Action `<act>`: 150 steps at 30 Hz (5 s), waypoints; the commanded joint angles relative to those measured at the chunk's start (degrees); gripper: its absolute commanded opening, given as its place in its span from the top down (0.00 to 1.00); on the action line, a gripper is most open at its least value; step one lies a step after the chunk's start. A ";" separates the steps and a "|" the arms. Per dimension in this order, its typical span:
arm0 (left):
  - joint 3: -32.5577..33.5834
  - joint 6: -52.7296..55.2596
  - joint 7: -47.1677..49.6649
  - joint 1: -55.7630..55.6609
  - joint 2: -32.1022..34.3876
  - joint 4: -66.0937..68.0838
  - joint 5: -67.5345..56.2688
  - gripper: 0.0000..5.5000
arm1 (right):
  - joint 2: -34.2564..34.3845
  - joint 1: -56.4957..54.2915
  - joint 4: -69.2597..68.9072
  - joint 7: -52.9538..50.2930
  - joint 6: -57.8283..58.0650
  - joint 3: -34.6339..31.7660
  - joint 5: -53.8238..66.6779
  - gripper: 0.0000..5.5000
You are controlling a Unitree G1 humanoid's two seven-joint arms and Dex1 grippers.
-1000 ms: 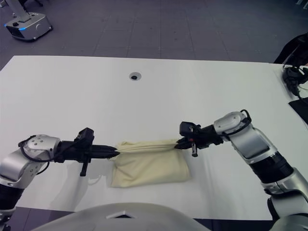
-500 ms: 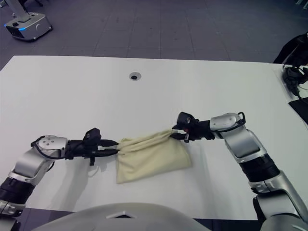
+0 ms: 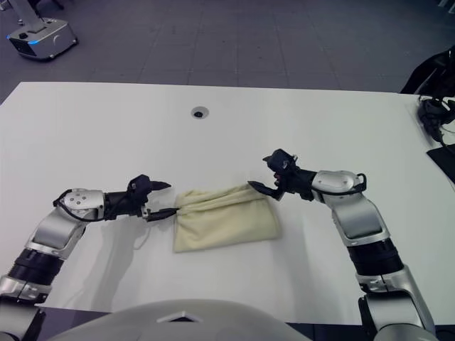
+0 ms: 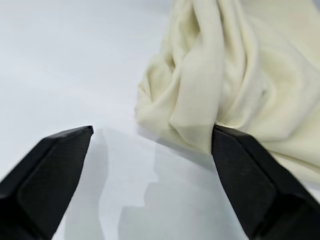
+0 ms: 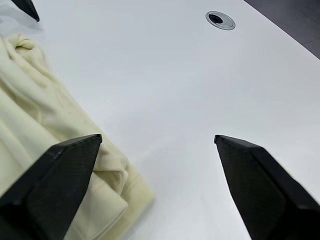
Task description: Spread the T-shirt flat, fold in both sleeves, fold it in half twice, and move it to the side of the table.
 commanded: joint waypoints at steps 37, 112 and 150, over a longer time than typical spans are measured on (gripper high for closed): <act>1.03 -6.30 -3.94 10.36 -3.39 -14.24 -0.32 0.02 | 3.20 8.71 -3.61 -5.00 -16.36 4.39 -11.33 0.02; -1.25 -15.88 9.13 8.66 -6.15 -0.37 12.72 0.02 | 13.49 -0.61 12.05 -11.01 -27.96 7.05 -17.58 0.02; -1.70 -15.97 9.92 10.33 -5.74 -0.96 12.89 0.02 | 15.64 -9.59 26.24 -23.04 -34.43 4.05 -24.45 0.02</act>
